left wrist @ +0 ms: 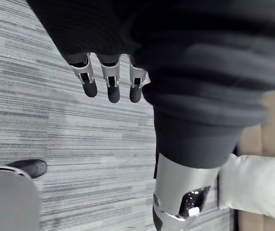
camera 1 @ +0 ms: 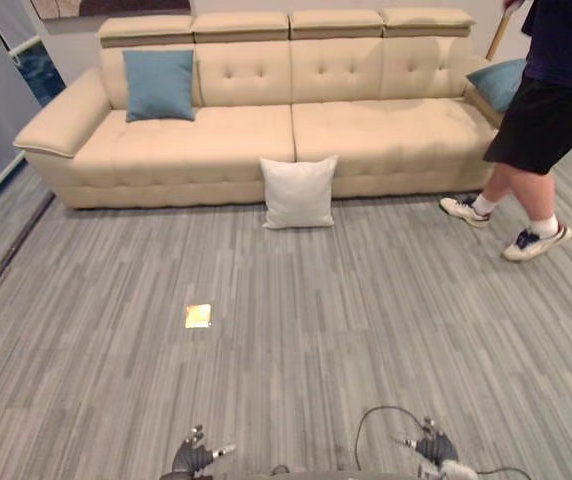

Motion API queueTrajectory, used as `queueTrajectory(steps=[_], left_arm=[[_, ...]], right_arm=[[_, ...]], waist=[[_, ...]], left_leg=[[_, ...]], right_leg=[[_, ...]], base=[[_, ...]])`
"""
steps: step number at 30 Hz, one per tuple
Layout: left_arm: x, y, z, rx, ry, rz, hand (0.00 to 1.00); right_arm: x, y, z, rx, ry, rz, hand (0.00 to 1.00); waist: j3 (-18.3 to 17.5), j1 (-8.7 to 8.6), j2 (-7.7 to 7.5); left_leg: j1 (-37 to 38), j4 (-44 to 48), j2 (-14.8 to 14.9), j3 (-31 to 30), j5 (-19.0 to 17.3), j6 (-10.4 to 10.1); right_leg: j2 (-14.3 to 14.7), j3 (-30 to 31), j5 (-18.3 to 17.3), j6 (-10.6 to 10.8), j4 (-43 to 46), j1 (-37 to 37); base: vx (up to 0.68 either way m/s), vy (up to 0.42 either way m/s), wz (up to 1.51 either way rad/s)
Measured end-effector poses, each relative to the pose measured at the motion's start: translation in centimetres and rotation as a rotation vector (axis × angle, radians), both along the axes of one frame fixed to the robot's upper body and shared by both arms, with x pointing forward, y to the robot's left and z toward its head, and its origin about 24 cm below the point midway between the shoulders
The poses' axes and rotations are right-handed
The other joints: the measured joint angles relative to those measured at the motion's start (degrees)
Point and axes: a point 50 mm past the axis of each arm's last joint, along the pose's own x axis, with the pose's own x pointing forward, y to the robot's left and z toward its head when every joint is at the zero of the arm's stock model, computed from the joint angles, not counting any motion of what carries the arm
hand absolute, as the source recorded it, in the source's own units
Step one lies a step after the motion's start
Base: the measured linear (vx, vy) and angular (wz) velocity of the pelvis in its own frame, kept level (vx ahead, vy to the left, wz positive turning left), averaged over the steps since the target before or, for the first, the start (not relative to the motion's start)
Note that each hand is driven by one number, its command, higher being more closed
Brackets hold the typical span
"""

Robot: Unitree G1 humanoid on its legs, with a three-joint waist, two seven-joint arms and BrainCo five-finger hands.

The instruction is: Pick up cushions and gather them together orderly.

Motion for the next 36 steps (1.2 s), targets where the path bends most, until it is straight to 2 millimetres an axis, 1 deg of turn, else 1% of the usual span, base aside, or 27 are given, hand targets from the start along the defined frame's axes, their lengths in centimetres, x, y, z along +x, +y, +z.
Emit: queueTrajectory(steps=[4, 7, 8, 10, 12, 13, 14, 16, 18, 20, 21, 22, 23, 25, 26, 27, 28, 29, 30, 31, 32, 33, 34, 35, 36], left_arm=[[0.9, 0.1, 0.7, 0.017, -0.045, -0.032, 0.00], [1.3, 0.4, 1.1, 0.022, -0.072, -0.051, 0.00], [1.4, 0.5, 1.2, 0.024, -0.076, -0.052, 0.00], [1.6, 0.5, 1.4, 0.025, -0.088, -0.054, 0.00], [1.7, 0.5, 1.5, 0.026, -0.095, -0.055, 0.00], [1.8, 0.4, 1.5, 0.025, -0.099, -0.055, 0.00], [2.0, 0.4, 1.7, 0.027, -0.108, -0.055, 0.00], [2.1, 0.4, 1.8, 0.027, -0.117, -0.055, 0.00], [2.2, 0.4, 1.9, 0.029, -0.126, -0.055, 0.00], [2.7, 0.6, 2.3, 0.033, -0.152, -0.046, 0.00], [2.9, 0.8, 2.6, 0.039, -0.171, -0.035, 0.00], [3.2, 0.9, 2.9, 0.044, -0.185, -0.029, 0.00], [3.5, 1.0, 3.1, 0.051, -0.201, -0.027, 0.00], [3.7, 1.3, 3.4, 0.066, -0.212, -0.023, 0.00], [3.8, 1.5, 3.5, 0.072, -0.214, -0.022, 0.00], [3.8, 1.5, 3.5, 0.074, -0.214, -0.022, 0.00], [4.1, 1.7, 3.7, 0.081, -0.221, -0.025, 0.00], [4.8, 1.7, 4.0, 0.091, -0.240, -0.030, 0.00], [5.6, 1.6, 4.3, 0.093, -0.262, -0.032, 0.00], [6.6, 1.4, 4.7, 0.092, -0.288, -0.034, 0.00], [6.9, 1.3, 4.8, 0.091, -0.299, -0.036, 0.00], [7.4, 1.3, 5.0, 0.094, -0.312, -0.036, 0.00], [7.6, 1.2, 5.1, 0.096, -0.317, -0.040, 0.00], [7.7, 0.9, 5.1, 0.094, -0.318, -0.048, 0.00], [7.8, 0.5, 5.0, 0.084, -0.317, -0.048, 0.00]], right_arm=[[1.1, -0.8, 0.8, -0.056, -0.021, 0.067, 0.00], [1.2, -0.7, 0.8, -0.064, -0.011, 0.117, 0.00], [1.2, -0.7, 0.8, -0.064, -0.011, 0.117, 0.00], [1.4, -0.9, 0.9, -0.072, -0.015, 0.118, 0.00], [1.8, -1.0, 1.1, -0.077, -0.026, 0.121, 0.00], [2.0, -1.2, 1.3, -0.084, -0.031, 0.122, 0.00], [2.3, -1.4, 1.5, -0.091, -0.037, 0.123, 0.00], [2.9, -1.5, 1.7, -0.097, -0.050, 0.123, 0.00], [3.0, -1.4, 1.8, -0.096, -0.051, 0.123, 0.00], [3.3, -1.4, 1.9, -0.092, -0.060, 0.115, 0.00], [3.5, -1.3, 1.9, -0.088, -0.067, 0.113, 0.00], [3.7, -1.3, 2.0, -0.080, -0.075, 0.101, 0.00], [3.9, -1.1, 2.0, -0.068, -0.079, 0.092, 0.00], [3.9, -0.6, 1.8, -0.049, -0.079, 0.080, 0.00], [3.8, -0.2, 1.6, -0.040, -0.077, 0.073, 0.00], [3.8, 0.0, 1.6, -0.036, -0.077, 0.075, 0.00], [3.9, 0.2, 1.6, -0.025, -0.083, 0.071, 0.00], [4.1, 0.2, 1.7, -0.022, -0.090, 0.066, 0.00], [4.3, 0.1, 1.8, -0.029, -0.096, 0.064, 0.00], [4.6, -0.1, 2.0, -0.038, -0.105, 0.062, 0.00], [4.7, -0.2, 2.1, -0.043, -0.107, 0.059, 0.00], [4.8, -0.2, 2.1, -0.045, -0.111, 0.057, 0.00], [4.7, -0.2, 2.1, -0.045, -0.109, 0.056, 0.00], [4.6, -0.3, 2.1, -0.047, -0.109, 0.055, 0.00], [4.7, -0.4, 2.2, -0.050, -0.112, 0.054, 0.00]], waist=[[0.4, 0.05, 0.73], [0.5, 0.00, 0.88], [0.5, 0.02, 0.89], [1.1, 0.02, 0.97], [1.9, -0.03, 1.13], [1.9, -0.03, 1.32], [2.3, 0.03, 1.75], [2.8, 0.09, 2.01], [3.2, 0.11, 2.20], [3.6, 0.23, 2.12], [3.8, 0.22, 2.00], [3.9, 0.16, 1.90], [4.4, 0.19, 1.82], [5.8, 0.07, 1.49], [6.5, -0.05, 1.26], [6.5, -0.02, 1.23], [6.7, -0.17, 1.30], [7.1, -0.29, 1.23], [8.0, -0.75, 1.66], [9.2, -1.68, 1.94], [9.7, -2.11, 1.97], [10.1, -3.07, 1.79], [10.1, -3.55, 1.88], [10.0, -3.86, 2.28], [9.8, -3.50, 3.34]], left_leg=[[0.3, 0.3, 0.2, 0.9, -0.7, -1.1], [0.5, 1.2, 0.3, 1.0, -1.5, -2.3], [0.5, 1.4, 0.3, 1.0, -1.5, -2.3], [0.0, 3.1, 0.4, 1.0, -2.3, -3.4], [-0.8, 4.8, 0.5, 1.0, -2.8, -2.9], [-2.1, 6.6, 0.8, 1.0, -4.3, -2.4], [-3.9, 9.0, 1.2, 1.1, -6.0, -1.1], [-6.2, 12.0, 1.4, 1.1, -7.6, -0.2], [-7.1, 14.0, 1.5, 1.1, -9.2, 0.4], [-8.8, 17.1, 1.5, 1.0, -11.8, 1.2], [-10.2, 19.6, 1.3, 1.0, -13.6, 1.7], [-11.1, 21.3, 1.0, 0.9, -15.2, 2.4], [-10.8, 21.6, 0.5, 1.0, -16.1, 3.2], [-9.1, 22.1, -0.2, 0.6, -17.1, 3.5], [-7.6, 22.4, -0.2, 0.4, -18.1, 3.5], [-7.1, 22.3, -0.2, 0.3, -18.6, 3.3], [-6.1, 21.7, -0.3, -0.4, -19.0, 3.4], [-4.6, 20.2, -0.2, -1.5, -18.8, 3.5], [-2.9, 19.1, 0.2, -2.4, -18.8, 3.4], [-0.1, 16.9, 0.5, -4.2, -18.7, 3.0], [1.3, 15.6, 0.5, -5.2, -18.7, 2.6], [4.0, 13.5, 0.8, -7.0, -19.1, 1.3], [6.2, 13.0, 1.7, -8.2, -20.1, -0.5], [6.9, 13.9, 2.8, -9.1, -20.7, -1.9], [6.5, 15.2, 4.2, -9.2, -20.6, -2.8]], right_leg=[[0.0, 0.0, 0.0, 0.0, 0.1, 0.3], [-0.1, -0.1, -0.3, 0.5, 0.2, 0.9], [-0.1, -0.1, -0.3, 0.5, 0.3, 0.9], [-0.4, -0.1, -0.7, 1.0, 1.1, 0.9], [-0.5, -0.1, -1.0, 1.5, 2.1, 0.5], [-0.5, -0.1, -1.5, 1.8, 2.9, -0.4], [-0.3, -0.1, -2.2, 1.6, 3.6, -1.5], [-0.4, -0.2, -2.8, 1.8, 4.5, -2.9], [-0.4, -0.2, -3.5, 1.7, 5.4, -3.4], [-0.8, -0.4, -6.0, 2.1, 8.7, -4.9], [-1.5, -0.6, -8.3, 3.0, 13.2, -7.2], [-2.4, -0.8, -10.4, 5.1, 19.5, -10.3], [-3.4, -1.6, -10.7, 5.6, 28.7, -14.6], [-4.9, -3.0, -11.0, 5.0, 40.2, -19.6], [-5.5, -3.8, -11.8, 4.3, 43.2, -22.0], [-5.7, -4.4, -12.1, 4.2, 43.1, -23.2], [-5.7, -5.3, -12.4, 4.6, 40.9, -25.7], [-5.3, -6.2, -12.1, 4.8, 36.4, -28.0], [-5.0, -6.5, -10.8, 4.6, 31.7, -28.8], [-4.5, -6.6, -7.2, 4.4, 25.0, -29.4], [-4.5, -6.8, -4.8, 4.2, 21.6, -29.8], [-4.6, -7.2, 0.0, 3.5, 16.4, -30.6], [-4.6, -7.6, 5.2, 1.9, 16.4, -31.7], [-4.4, -8.2, 8.0, -0.7, 19.2, -32.1], [-3.8, -9.3, 6.1, -1.7, 21.6, -32.5]], base=[[0.10, -0.011, -0.09], [0.06, -0.015, -0.01], [0.05, -0.017, 0.03], [0.02, -0.007, 0.00], [0.00, 0.000, 0.00], [0.00, 0.000, 0.00], [-0.02, 0.015, -0.07], [-0.04, 0.034, -0.04], [-0.03, 0.054, 0.00], [-0.04, 0.068, 0.03], [-0.01, 0.107, 0.01], [0.01, 0.121, -0.06], [0.06, 0.111, -0.04], [0.12, 0.085, 0.03], [0.16, 0.067, 0.01], [0.24, 0.081, 0.04], [0.38, 0.066, 0.25], [0.42, 0.048, 0.46], [0.51, 0.009, 0.71], [0.40, -0.024, 0.72], [0.67, -0.089, 0.88], [0.60, -0.112, 0.86], [0.76, -0.185, 0.88], [0.53, -0.160, 0.50], [0.66, -0.212, 0.21]])
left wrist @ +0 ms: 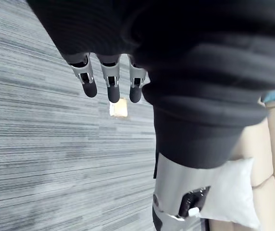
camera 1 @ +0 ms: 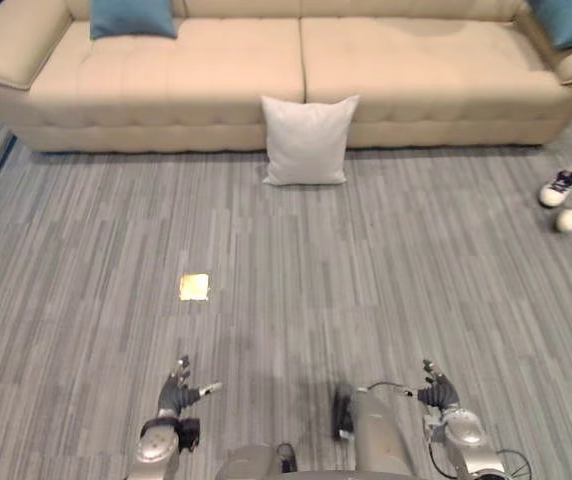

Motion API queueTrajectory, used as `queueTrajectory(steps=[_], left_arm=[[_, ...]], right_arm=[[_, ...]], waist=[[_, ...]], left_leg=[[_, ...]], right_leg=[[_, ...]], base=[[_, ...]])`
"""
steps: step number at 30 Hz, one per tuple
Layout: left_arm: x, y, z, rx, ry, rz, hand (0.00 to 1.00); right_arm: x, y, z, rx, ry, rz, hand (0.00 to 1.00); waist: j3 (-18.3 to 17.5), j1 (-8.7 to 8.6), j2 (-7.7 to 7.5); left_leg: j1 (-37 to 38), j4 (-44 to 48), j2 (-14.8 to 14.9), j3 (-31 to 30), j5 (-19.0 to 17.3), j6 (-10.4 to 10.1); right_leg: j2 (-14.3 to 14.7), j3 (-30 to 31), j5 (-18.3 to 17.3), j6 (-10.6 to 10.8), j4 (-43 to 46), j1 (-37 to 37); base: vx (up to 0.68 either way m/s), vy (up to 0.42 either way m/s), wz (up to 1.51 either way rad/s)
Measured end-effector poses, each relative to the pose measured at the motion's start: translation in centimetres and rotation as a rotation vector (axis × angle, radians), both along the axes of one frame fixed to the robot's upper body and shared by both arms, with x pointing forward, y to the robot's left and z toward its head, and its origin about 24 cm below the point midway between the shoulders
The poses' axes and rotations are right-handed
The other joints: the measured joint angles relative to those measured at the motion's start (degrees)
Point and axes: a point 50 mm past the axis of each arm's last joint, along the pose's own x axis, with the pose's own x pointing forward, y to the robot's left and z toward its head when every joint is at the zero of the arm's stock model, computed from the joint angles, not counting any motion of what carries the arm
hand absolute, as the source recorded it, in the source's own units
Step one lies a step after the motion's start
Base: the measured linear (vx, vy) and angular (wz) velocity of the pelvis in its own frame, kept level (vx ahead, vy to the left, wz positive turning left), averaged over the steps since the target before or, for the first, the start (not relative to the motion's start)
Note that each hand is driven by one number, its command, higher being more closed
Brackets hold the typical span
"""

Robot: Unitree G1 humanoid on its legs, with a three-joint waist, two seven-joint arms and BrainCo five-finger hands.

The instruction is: Pick up cushions and gather them together orderly.

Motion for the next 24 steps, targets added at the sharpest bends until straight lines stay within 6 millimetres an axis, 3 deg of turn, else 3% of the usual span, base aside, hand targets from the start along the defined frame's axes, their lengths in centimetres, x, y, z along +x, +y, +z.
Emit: queueTrajectory(steps=[1, 2, 3, 4, 5, 7, 9, 11, 12, 13, 14, 15, 16, 17, 18, 19, 20, 21, 22, 23, 24], left_arm=[[0.1, -0.1, -0.1, -0.001, 0.005, -0.006, 0.00], [0.0, -0.5, -0.4, -0.014, 0.017, -0.007, 0.00], [-0.3, -0.8, -0.7, -0.025, 0.031, -0.003, 0.00], [-1.0, -0.9, -1.1, -0.033, 0.051, 0.006, 0.00], [-1.3, -0.7, -1.2, -0.031, 0.059, 0.012, 0.00], [-1.2, -0.6, -1.2, -0.031, 0.057, 0.011, 0.00], [-1.2, -0.7, -1.2, -0.035, 0.057, 0.005, 0.00], [-1.2, -0.8, -1.1, -0.038, 0.052, -0.001, 0.00], [-1.3, -0.8, -1.2, -0.043, 0.055, -0.001, 0.00], [-1.6, -1.0, -1.3, -0.050, 0.062, 0.003, 0.00], [-1.9, -0.9, -1.4, -0.048, 0.070, 0.005, 0.00], [-1.7, -0.9, -1.4, -0.046, 0.065, 0.007, 0.00], [-0.7, -0.9, -0.7, -0.047, 0.026, 0.008, 0.00], [-0.4, -1.0, -0.5, -0.048, 0.013, 0.005, 0.00], [-0.3, -0.9, -0.3, -0.047, 0.003, 0.006, 0.00], [-0.4, -0.7, -0.4, -0.047, 0.005, 0.016, 0.00], [-0.5, -0.5, -0.4, -0.045, 0.006, 0.021, 0.00], [-0.5, -0.3, -0.3, -0.040, 0.008, 0.026, 0.00], [-0.8, 0.0, -0.3, -0.034, 0.010, 0.031, 0.00], [-1.0, 0.3, -0.4, -0.031, 0.015, 0.035, 0.00], [-1.1, 0.4, -0.4, -0.029, 0.018, 0.038, 0.00]], right_arm=[[0.6, 0.3, 0.3, 0.005, -0.024, 0.004, 0.00], [1.1, 0.4, 0.7, 0.004, -0.048, 0.011, 0.00], [1.2, 0.3, 0.8, 0.002, -0.053, 0.014, 0.00], [1.3, 0.6, 0.8, 0.006, -0.053, 0.024, 0.00], [1.6, 1.1, 0.9, 0.022, -0.067, 0.024, 0.00], [2.2, 1.9, 1.3, 0.047, -0.102, 0.022, 0.00], [2.9, 2.2, 1.7, 0.059, -0.132, 0.026, 0.00], [3.7, 2.1, 2.1, 0.054, -0.153, 0.032, 0.00], [3.7, 1.9, 2.1, 0.050, -0.151, 0.024, 0.00], [3.4, 1.6, 1.9, 0.041, -0.139, 0.010, 0.00], [3.2, 1.6, 1.6, 0.040, -0.126, 0.005, 0.00], [3.1, 1.8, 1.3, 0.046, -0.109, 0.004, 0.00], [2.8, 1.5, 1.3, 0.042, -0.105, -0.003, 0.00], [2.7, 1.4, 1.3, 0.042, -0.106, -0.010, 0.00], [2.4, 1.2, 1.1, 0.045, -0.100, -0.025, 0.00], [2.3, 1.2, 1.1, 0.049, -0.098, -0.033, 0.00], [2.3, 1.2, 1.0, 0.050, -0.096, -0.033, 0.00], [2.2, 1.3, 0.9, 0.055, -0.091, -0.032, 0.00], [1.9, 1.6, 0.5, 0.064, -0.074, -0.031, 0.00], [1.7, 1.8, 0.4, 0.065, -0.067, -0.023, 0.00], [1.5, 1.9, 0.3, 0.066, -0.062, -0.021, 0.00]], waist=[[-0.1, 0.16, 0.03], [-0.1, -0.01, 0.05], [0.0, -0.02, 0.14], [0.3, 0.62, 0.22], [0.8, 0.98, 0.00], [1.8, 2.81, -1.52], [2.2, 4.39, -2.77], [2.5, 5.61, -3.00], [2.6, 5.82, -2.84], [2.1, 6.67, -1.90], [2.0, 6.90, -1.92], [1.6, 6.88, -2.99], [0.9, 6.62, -3.79], [0.8, 6.55, -3.89], [0.6, 6.64, -4.21], [0.7, 6.52, -4.33], [0.7, 6.49, -4.31], [0.7, 6.35, -4.34], [0.7, 5.72, -4.16], [0.5, 4.82, -4.01], [0.2, 4.46, -3.91]], left_leg=[[-1.2, 3.2, 0.8, 0.6, 1.8, -3.3], [-4.3, 11.3, 1.5, 1.7, 6.1, -7.1], [-7.6, 20.5, 2.7, 3.3, 11.9, -6.6], [-12.3, 34.1, 6.4, 5.7, 18.6, -5.7], [-16.8, 45.7, 9.3, 7.6, 15.2, -1.2], [-23.3, 52.0, 10.3, 10.7, 11.7, 1.0], [-30.8, 47.5, 9.8, 14.3, 9.8, 2.0], [-36.7, 35.3, 8.4, 14.3, 10.0, 1.7], [-38.1, 22.0, 6.5, 12.0, 12.3, -1.4], [-37.1, 7.1, 5.5, 9.5, 17.0, -4.5], [-36.7, 6.7, 5.5, 9.4, 23.2, -3.5], [-36.9, 8.3, 3.7, 9.4, 23.3, 2.2], [-37.9, 12.1, 1.8, 9.4, 19.7, 3.9], [-37.8, 13.9, 1.5, 10.1, 18.6, 5.2], [-36.1, 16.4, 0.7, 10.9, 15.1, 6.4], [-32.4, 16.7, -0.3, 11.3, 12.5, 7.5], [-29.9, 15.8, -0.8, 11.3, 11.1, 7.4], [-25.7, 14.3, -1.4, 11.3, 9.7, 7.3], [-18.5, 11.1, -1.6, 11.1, 8.2, 7.3], [-14.7, 8.2, -1.6, 10.6, 7.9, 7.0], [-12.6, 6.3, -1.5, 10.5, 7.7, 6.8]], right_leg=[[0.1, -0.6, -2.6, -0.9, 2.4, -0.1], [0.2, -1.4, -5.5, -1.2, 3.1, 1.7], [0.8, -1.8, -7.2, -1.4, 1.9, 5.1], [2.7, -1.7, -8.3, -2.0, -2.3, 11.7], [4.5, -1.0, -9.1, -2.8, -5.8, 17.6], [4.8, 1.2, -10.2, -3.3, -9.6, 24.4], [4.0, 4.0, -10.6, -3.1, -14.8, 30.0], [2.5, 5.8, -12.7, -0.5, -17.8, 33.9], [1.3, 6.6, -14.2, 0.7, -18.9, 36.5], [1.0, 7.6, -15.9, 1.7, -20.3, 39.4], [0.9, 8.3, -16.9, 2.7, -20.8, 40.6], [-0.8, 8.6, -17.3, 3.0, -20.2, 41.1], [-2.9, 8.6, -17.1, 3.1, -15.0, 39.2], [-3.8, 9.3, -17.2, 3.8, -11.9, 38.5], [-5.0, 10.2, -16.5, 6.9, -3.9, 37.1], [-6.2, 11.3, -12.9, 12.8, 7.2, 34.3], [-6.7, 11.7, -9.5, 16.1, 13.8, 32.3], [-7.3, 11.2, -9.4, 15.4, 24.0, 29.1], [-7.9, 8.1, -12.2, 10.1, 34.4, 24.5], [-7.8, 5.1, -13.7, 7.7, 36.0, 21.9], [-7.8, 3.1, -14.3, 6.7, 35.3, 19.8]], base=[[0.67, -0.216, 0.10], [0.69, -0.226, 0.18], [0.85, -0.271, 0.09], [0.83, -0.239, -0.15], [0.81, -0.207, -0.30], [0.53, -0.070, -0.43], [0.56, 0.018, -0.66], [0.56, 0.107, -0.62], [0.61, 0.199, -0.56], [0.63, 0.237, -0.58], [0.64, 0.270, -0.43], [0.79, 0.346, 0.02], [0.80, 0.342, 0.18], [0.84, 0.343, 0.20], [0.71, 0.263, 0.02], [0.56, 0.203, -0.04], [0.53, 0.166, -0.07], [0.56, 0.109, -0.11], [0.77, 0.119, -0.05], [0.62, 0.049, -0.01], [0.41, 0.000, 0.10]])
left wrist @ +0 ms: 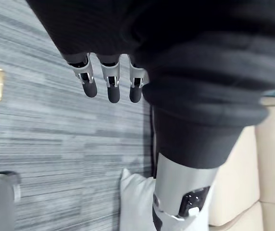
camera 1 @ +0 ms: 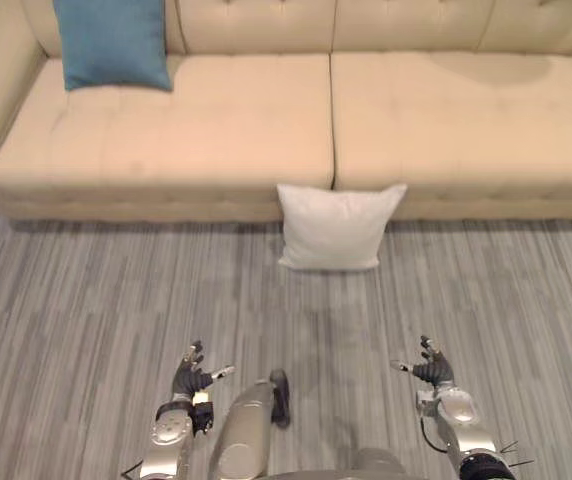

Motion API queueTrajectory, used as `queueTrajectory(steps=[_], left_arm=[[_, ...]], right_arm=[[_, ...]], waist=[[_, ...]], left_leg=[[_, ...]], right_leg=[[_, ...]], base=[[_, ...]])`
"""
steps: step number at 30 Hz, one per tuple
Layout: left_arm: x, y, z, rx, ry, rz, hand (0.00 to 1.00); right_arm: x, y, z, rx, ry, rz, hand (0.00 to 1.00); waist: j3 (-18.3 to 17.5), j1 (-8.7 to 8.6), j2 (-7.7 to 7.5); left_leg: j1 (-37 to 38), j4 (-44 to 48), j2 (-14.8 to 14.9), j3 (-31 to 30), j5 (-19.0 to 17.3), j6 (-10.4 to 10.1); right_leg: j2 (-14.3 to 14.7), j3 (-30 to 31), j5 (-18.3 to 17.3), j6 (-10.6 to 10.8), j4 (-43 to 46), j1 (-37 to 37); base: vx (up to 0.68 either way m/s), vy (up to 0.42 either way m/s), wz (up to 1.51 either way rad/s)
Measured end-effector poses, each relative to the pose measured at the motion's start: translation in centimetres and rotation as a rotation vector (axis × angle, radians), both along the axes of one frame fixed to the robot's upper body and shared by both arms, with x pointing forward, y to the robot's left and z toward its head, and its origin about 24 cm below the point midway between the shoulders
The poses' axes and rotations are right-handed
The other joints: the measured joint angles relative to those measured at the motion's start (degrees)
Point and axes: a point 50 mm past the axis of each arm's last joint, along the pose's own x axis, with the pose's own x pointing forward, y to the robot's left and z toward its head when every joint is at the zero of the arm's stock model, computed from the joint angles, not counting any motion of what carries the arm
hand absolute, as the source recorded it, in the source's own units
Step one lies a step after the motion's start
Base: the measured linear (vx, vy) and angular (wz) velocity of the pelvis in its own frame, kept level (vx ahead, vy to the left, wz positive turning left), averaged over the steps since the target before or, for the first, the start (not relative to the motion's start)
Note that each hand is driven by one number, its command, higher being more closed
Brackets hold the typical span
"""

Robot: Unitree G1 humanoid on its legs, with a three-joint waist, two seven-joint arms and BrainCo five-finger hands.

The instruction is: Pick up cushions and gather them together orderly.

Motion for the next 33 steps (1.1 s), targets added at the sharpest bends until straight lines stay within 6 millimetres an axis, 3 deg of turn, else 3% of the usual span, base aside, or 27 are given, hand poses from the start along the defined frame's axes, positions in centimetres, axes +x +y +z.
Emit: queueTrajectory(steps=[2, 3, 4, 5, 6, 7, 8, 10, 11, 12, 13, 15, 17, 19, 21, 22, 27, 30, 33], left_arm=[[0.0, 0.2, 0.0, 0.003, 0.003, 0.000, 0.00], [0.0, 0.2, 0.0, 0.001, 0.003, -0.001, 0.00], [0.1, 0.1, -0.1, -0.002, 0.006, -0.001, 0.00], [-0.1, 0.1, -0.3, -0.002, 0.017, 0.001, 0.00], [-0.2, 0.1, -0.4, -0.003, 0.023, 0.002, 0.00], [-0.8, 0.1, -0.9, -0.006, 0.050, 0.006, 0.00], [-1.5, -0.6, -1.7, -0.032, 0.091, 0.016, 0.00], [-1.4, -0.8, -1.7, -0.038, 0.086, 0.014, 0.00], [-1.3, -0.9, -1.7, -0.041, 0.083, 0.013, 0.00], [-1.3, -1.0, -1.7, -0.046, 0.084, 0.016, 0.00], [-1.3, -1.3, -1.8, -0.056, 0.082, 0.017, 0.00], [-1.4, -1.8, -1.9, -0.071, 0.086, 0.019, 0.00], [-1.4, -2.4, -2.0, -0.092, 0.082, 0.022, 0.00], [-1.4, -2.7, -2.0, -0.101, 0.081, 0.023, 0.00], [-1.4, -2.7, -2.1, -0.100, 0.084, 0.021, 0.00], [-1.3, -2.3, -1.9, -0.088, 0.080, 0.022, 0.00], [-1.4, -1.6, -1.9, -0.083, 0.078, 0.042, 0.00], [-0.9, -0.3, -1.4, -0.065, 0.057, 0.074, 0.00], [1.0, 0.8, -0.1, -0.045, -0.010, 0.112, 0.00]], right_arm=[[-0.3, -0.1, -0.1, 0.002, 0.008, 0.001, 0.00], [-0.5, -0.1, -0.2, 0.001, 0.015, 0.000, 0.00], [-0.9, -0.3, -0.5, 0.000, 0.030, -0.001, 0.00], [-1.3, -0.3, -0.8, 0.005, 0.052, -0.002, 0.00], [-1.5, -0.4, -0.8, 0.005, 0.060, -0.002, 0.00], [-2.0, -0.5, -1.1, 0.003, 0.078, -0.005, 0.00], [-2.0, -1.1, -1.0, -0.014, 0.088, -0.005, 0.00], [-1.5, -1.0, -0.7, -0.015, 0.068, 0.002, 0.00], [-1.5, -1.0, -0.7, -0.015, 0.065, 0.002, 0.00], [-1.5, -0.8, -0.8, -0.013, 0.068, 0.005, 0.00], [-1.6, -0.7, -0.8, -0.008, 0.068, 0.003, 0.00], [-1.6, -0.5, -0.7, -0.002, 0.052, 0.001, 0.00], [-1.1, -0.5, -0.3, -0.004, 0.024, 0.000, 0.00], [-1.2, -0.4, -0.4, 0.005, 0.025, -0.011, 0.00], [-1.7, -0.7, -0.6, 0.005, 0.038, -0.034, 0.00], [-1.9, -0.5, -0.8, 0.013, 0.051, -0.038, 0.00], [-3.1, -0.7, -1.4, 0.007, 0.091, -0.049, 0.00], [-2.1, -0.7, -1.2, 0.004, 0.082, -0.053, 0.00], [0.2, -0.9, -0.1, -0.003, 0.023, -0.051, 0.00]], waist=[[0.1, -1.04, 0.18], [0.1, -1.15, 0.23], [0.1, -1.23, 0.25], [-0.1, -1.39, -0.14], [-0.2, -1.39, -0.44], [-0.6, -1.53, -0.93], [-1.3, -1.16, 1.76], [-1.7, -1.43, 1.97], [-1.6, -1.47, 2.05], [-1.6, -1.71, 2.12], [-1.6, -1.05, 2.22], [-1.5, -0.38, 1.93], [-1.5, 0.65, 1.88], [-1.6, 0.79, 2.33], [-1.8, 0.66, 3.82], [-1.8, 0.66, 2.80], [-1.9, 0.73, 2.07], [-1.6, 0.74, 1.90], [1.8, 0.76, 1.95]], left_leg=[[6.1, -4.3, 1.1, -0.1, -0.3, -0.6], [7.0, -4.7, 1.6, -0.1, -0.5, -1.0], [8.6, -5.3, 2.6, -0.2, -1.1, -2.1], [10.2, -5.4, 3.3, -0.2, -2.2, -4.0], [11.3, -5.4, 3.5, -0.3, -2.9, -5.4], [13.8, -5.3, 3.6, -1.0, -4.4, -7.9], [14.8, -4.8, 6.1, -1.9, -4.1, -9.8], [12.6, 1.4, 7.3, -3.4, -0.7, -13.9], [10.9, 5.9, 8.1, -4.2, 0.6, -13.6], [6.2, 17.7, 10.1, -5.5, 5.4, -13.6], [1.5, 28.8, 13.0, -5.5, 4.5, -13.3], [-3.1, 35.6, 14.8, -4.5, 2.6, -11.2], [-6.8, 31.1, 14.5, -3.1, 1.7, -9.9], [-8.4, 16.8, 14.4, -2.2, 1.6, -10.6], [-7.4, 5.2, 14.0, -2.3, 4.9, -11.5], [-6.0, 3.1, 12.5, -1.8, 5.0, -11.5], [-4.4, 0.2, 9.2, -0.1, 4.9, -10.8], [-6.5, 0.5, 8.5, 1.0, 4.5, -10.1], [-11.1, 6.0, 9.0, 1.0, 4.3, -9.8]], right_leg=[[0.5, -6.8, -2.8, -2.6, -12.8, -6.3], [1.2, -7.5, -2.7, -2.6, -17.6, -7.6], [2.9, -7.6, -0.5, -2.4, -28.6, -9.6], [5.2, -6.4, 5.6, -2.3, -40.8, -10.1], [5.8, -5.7, 9.8, -2.9, -45.8, -10.1], [6.5, -4.4, 21.6, -5.6, -49.3, -9.1], [8.4, -4.8, 21.1, -7.6, -46.0, -9.2], [8.6, -5.5, 15.6, -8.5, -42.2, -9.3], [8.9, -5.9, 14.6, -8.6, -42.1, -8.3], [9.8, -6.5, 13.4, -9.1, -43.9, -5.0], [11.2, -6.8, 13.1, -9.6, -46.9, -0.8], [12.3, -6.5, 12.7, -10.0, -50.3, 4.6], [12.3, -5.3, 12.8, -10.0, -52.4, 7.2], [12.4, -4.1, 12.5, -9.1, -53.9, 8.7], [13.3, -3.0, 11.8, -7.3, -53.8, 8.8], [12.1, -1.8, 11.8, -6.0, -53.9, 8.7], [8.9, 0.1, 11.2, -3.7, -53.5, 7.7], [7.9, 1.2, 9.9, -2.7, -49.6, 3.3], [7.2, 1.3, 8.5, -3.0, -42.9, -1.8]], base=[[0.40, -0.046, 0.10], [0.59, -0.130, 0.12], [0.61, -0.174, 0.20], [0.62, -0.202, 0.19], [0.57, -0.210, 0.21], [0.58, -0.206, 0.01], [0.57, -0.195, 0.02], [0.47, -0.180, 0.04], [0.49, -0.232, 0.16], [0.55, -0.235, 0.16], [0.54, -0.207, 0.07], [0.42, -0.101, -0.15], [0.29, -0.011, -0.38], [0.22, 0.083, -0.46], [0.18, 0.161, -0.35], [0.16, 0.174, -0.28], [0.09, 0.126, -0.11], [0.00, 0.059, -0.16], [-0.09, 0.049, -0.01]])
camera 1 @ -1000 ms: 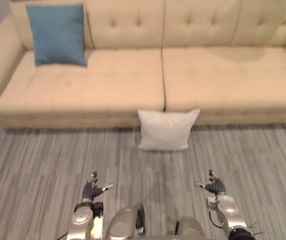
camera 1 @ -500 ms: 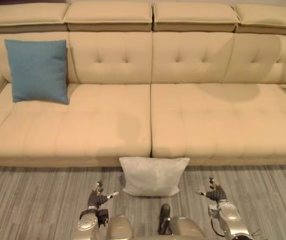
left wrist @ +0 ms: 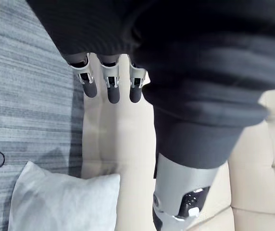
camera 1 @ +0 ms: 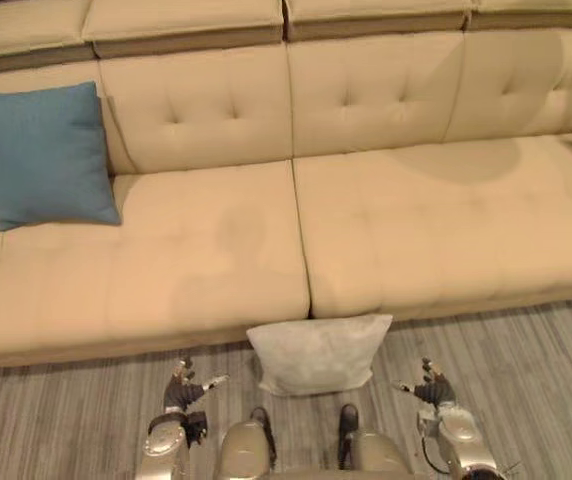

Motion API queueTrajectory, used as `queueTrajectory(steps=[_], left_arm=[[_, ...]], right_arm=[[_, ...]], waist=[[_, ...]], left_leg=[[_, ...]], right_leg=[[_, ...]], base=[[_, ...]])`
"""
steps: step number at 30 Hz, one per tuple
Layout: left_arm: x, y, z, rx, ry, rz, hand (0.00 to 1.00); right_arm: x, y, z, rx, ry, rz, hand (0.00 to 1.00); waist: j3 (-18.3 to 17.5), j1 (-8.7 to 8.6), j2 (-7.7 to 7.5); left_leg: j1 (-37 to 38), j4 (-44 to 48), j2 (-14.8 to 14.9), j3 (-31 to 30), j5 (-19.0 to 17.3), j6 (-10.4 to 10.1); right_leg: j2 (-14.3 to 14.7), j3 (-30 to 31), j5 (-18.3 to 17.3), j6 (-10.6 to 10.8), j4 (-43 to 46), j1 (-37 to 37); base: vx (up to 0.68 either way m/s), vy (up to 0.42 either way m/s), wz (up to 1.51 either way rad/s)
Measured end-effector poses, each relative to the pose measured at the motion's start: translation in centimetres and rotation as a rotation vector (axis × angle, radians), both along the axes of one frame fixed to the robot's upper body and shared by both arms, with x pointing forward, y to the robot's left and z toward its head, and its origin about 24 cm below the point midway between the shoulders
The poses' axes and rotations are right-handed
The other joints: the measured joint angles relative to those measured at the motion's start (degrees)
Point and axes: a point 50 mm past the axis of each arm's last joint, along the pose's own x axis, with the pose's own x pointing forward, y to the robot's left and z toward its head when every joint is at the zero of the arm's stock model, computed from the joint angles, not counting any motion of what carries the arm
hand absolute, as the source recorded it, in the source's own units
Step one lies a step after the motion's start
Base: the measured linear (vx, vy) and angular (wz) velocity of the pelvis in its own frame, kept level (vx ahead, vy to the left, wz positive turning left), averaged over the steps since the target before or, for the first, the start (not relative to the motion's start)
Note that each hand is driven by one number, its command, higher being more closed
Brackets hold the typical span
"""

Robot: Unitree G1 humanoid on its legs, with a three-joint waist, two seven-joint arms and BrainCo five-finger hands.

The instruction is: Pick up cushions and gather them together orderly.

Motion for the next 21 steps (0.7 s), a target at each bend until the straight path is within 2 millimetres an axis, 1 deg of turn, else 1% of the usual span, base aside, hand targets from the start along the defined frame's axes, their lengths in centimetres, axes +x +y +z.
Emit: queueTrajectory(steps=[1, 2, 3, 4, 5, 6, 7, 8, 9, 10, 11, 13, 14, 15, 16, 17, 18, 19, 20, 21], left_arm=[[1.4, 0.4, 1.0, 0.005, -0.052, 0.017, 0.00], [2.2, 0.6, 1.5, 0.000, -0.082, 0.029, 0.00], [3.1, 0.6, 2.0, -0.012, -0.117, 0.046, 0.00], [4.2, 0.8, 2.8, -0.029, -0.161, 0.077, 0.00], [4.7, 0.8, 3.1, -0.036, -0.179, 0.090, 0.00], [5.9, 0.8, 3.9, -0.056, -0.216, 0.107, 0.00], [7.5, 0.5, 4.8, -0.070, -0.255, 0.111, 0.00], [7.7, 0.4, 5.0, -0.071, -0.260, 0.112, 0.00], [9.3, -0.1, 6.1, -0.082, -0.303, 0.104, 0.00], [10.4, -0.6, 7.0, -0.090, -0.336, 0.100, 0.00], [11.0, -0.9, 7.5, -0.095, -0.351, 0.099, 0.00], [14.1, -2.7, 10.4, -0.127, -0.448, 0.071, 0.00], [14.7, -3.1, 11.1, -0.133, -0.470, 0.065, 0.00], [16.4, -4.3, 13.3, -0.153, -0.543, 0.042, 0.00], [17.5, -5.2, 15.0, -0.165, -0.594, 0.023, 0.00], [18.0, -5.6, 16.0, -0.172, -0.624, 0.015, 0.00], [19.0, -6.5, 18.1, -0.178, -0.682, -0.008, 0.00], [19.4, -6.9, 18.8, -0.178, -0.700, -0.020, 0.00], [20.2, -8.1, 20.9, -0.173, -0.749, -0.054, 0.00], [20.5, -8.5, 21.7, -0.172, -0.769, -0.068, 0.00]], right_arm=[[1.1, -0.1, 0.7, -0.006, -0.038, -0.010, 0.00], [1.7, -0.3, 1.1, -0.008, -0.059, -0.020, 0.00], [2.4, -0.5, 1.7, -0.011, -0.084, -0.031, 0.00], [3.8, -0.6, 2.6, -0.022, -0.126, -0.038, 0.00], [4.5, -0.6, 3.2, -0.022, -0.149, -0.037, 0.00], [6.1, -0.5, 4.5, -0.031, -0.209, -0.043, 0.00], [8.1, -0.4, 6.3, -0.032, -0.277, -0.058, 0.00], [8.3, -0.4, 6.5, -0.032, -0.284, -0.059, 0.00], [10.0, -0.3, 8.1, -0.037, -0.342, -0.070, 0.00], [11.4, -0.1, 9.6, -0.041, -0.391, -0.076, 0.00], [12.1, 0.0, 10.5, -0.040, -0.421, -0.077, 0.00], [15.4, 0.7, 14.9, -0.053, -0.555, -0.067, 0.00], [16.0, 0.9, 15.9, -0.056, -0.583, -0.061, 0.00], [17.6, 1.6, 19.1, -0.064, -0.671, -0.049, 0.00], [18.6, 2.2, 21.4, -0.067, -0.735, -0.033, 0.00], [19.1, 2.6, 22.6, -0.068, -0.769, -0.024, 0.00], [19.9, 3.6, 24.9, -0.065, -0.831, -0.006, 0.00], [20.2, 4.0, 25.8, -0.068, -0.852, -0.002, 0.00], [20.7, 4.9, 27.6, -0.069, -0.898, 0.015, 0.00], [20.8, 5.2, 28.1, -0.069, -0.913, 0.015, 0.00]], waist=[[1.4, 0.00, -0.20], [2.2, 0.00, -0.32], [3.1, 0.03, -0.24], [4.9, -0.02, 0.04], [5.7, 0.01, -0.09], [6.3, -0.03, -0.16], [8.2, -0.03, -0.15], [8.4, -0.06, -0.17], [9.2, -0.11, -0.13], [9.8, -0.11, -0.22], [10.2, -0.12, -0.28], [12.2, -0.13, -0.29], [12.9, -0.14, -0.31], [14.2, -0.14, -0.29], [14.5, -0.14, -0.28], [14.8, -0.15, -0.22], [15.0, -0.17, -0.23], [15.1, -0.16, -0.25], [15.4, -0.20, -0.23], [15.4, -0.22, -0.23]], left_leg=[[-3.6, 3.3, 0.6, 0.0, -0.9, 1.3], [-5.8, 5.1, 0.6, -0.1, -1.7, 2.0], [-8.3, 7.0, 0.9, -0.2, -2.7, 2.3], [-11.4, 9.8, 1.6, -0.2, -4.6, 2.4], [-12.9, 11.2, 1.8, -0.3, -4.8, 2.6], [-18.0, 14.2, 2.4, -0.4, -5.8, 2.8], [-22.5, 16.2, 2.7, -0.7, -6.4, 2.7], [-22.9, 16.4, 2.7, -0.7, -6.4, 2.8], [-27.8, 18.4, 3.2, -0.8, -6.4, 2.8], [-31.3, 20.1, 3.8, -0.8, -6.4, 3.0], [-33.3, 21.1, 3.8, -0.9, -6.1, 3.2], [-40.8, 25.6, 4.7, -1.4, -6.2, 3.9], [-41.9, 26.3, 4.9, -1.4, -6.3, 4.0], [-46.3, 29.4, 5.7, -1.4, -6.4, 4.1], [-49.7, 31.1, 6.1, -1.7, -6.5, 4.4], [-51.4, 32.0, 6.3, -1.8, -6.6, 4.5], [-55.1, 33.9, 6.6, -2.5, -6.6, 4.5], [-56.3, 34.6, 6.6, -2.8, -6.6, 4.6], [-59.0, 36.3, 6.8, -3.4, -6.7, 4.6], [-60.1, 36.9, 6.8, -3.6, -6.7, 4.6]], right_leg=[[-0.4, 0.0, -1.8, 0.0, 4.8, -4.2], [-0.9, -0.1, -3.0, 0.1, 7.2, -6.5], [-1.2, -0.2, -4.3, 0.3, 9.5, -9.0], [-1.3, -0.2, -5.2, 0.2, 12.7, -12.5], [-1.3, 0.0, -5.6, 0.2, 14.2, -14.1], [-1.4, 0.3, -6.1, 0.1, 17.1, -19.3], [-1.5, 0.3, -6.2, -0.1, 19.0, -23.9], [-1.5, 0.3, -6.2, -0.1, 19.2, -24.3], [-1.6, 0.3, -6.2, -0.1, 20.9, -29.1], [-1.6, 0.3, -6.1, -0.2, 22.4, -32.5], [-1.7, 0.3, -5.8, -0.4, 23.6, -34.5], [-1.8, 0.7, -6.2, -0.7, 28.4, -42.1], [-1.8, 0.8, -6.3, -0.8, 29.3, -43.4], [-1.8, 0.9, -6.7, -1.0, 32.1, -47.8], [-1.8, 0.9, -6.9, -1.2, 33.9, -51.1], [-1.8, 0.9, -7.1, -1.2, 34.8, -52.8], [-1.8, 0.7, -7.3, -1.3, 36.7, -56.3], [-1.8, 0.7, -7.3, -1.4, 37.4, -57.5], [-2.1, 0.4, -7.8, -1.6, 39.4, -60.1], [-2.1, 0.4, -7.9, -1.7, 39.9, -61.0]], base=[[-0.15, 0.051, 0.10], [-0.15, 0.027, 0.12], [-0.17, 0.026, 0.08], [-0.16, 0.022, 0.01], [-0.21, 0.020, -0.08], [-0.23, 0.007, -0.12], [-0.19, 0.001, -0.09], [-0.17, -0.013, -0.06], [-0.12, -0.024, -0.08], [-0.13, -0.028, -0.10], [-0.10, -0.036, -0.07], [-0.06, -0.028, -0.05], [-0.04, -0.014, -0.11], [-0.06, -0.019, -0.09], [-0.06, -0.026, -0.09], [-0.06, -0.033, -0.04], [-0.05, -0.030, -0.01], [-0.07, -0.042, 0.03], [-0.06, -0.035, 0.06], [-0.11, -0.045, 0.07]])
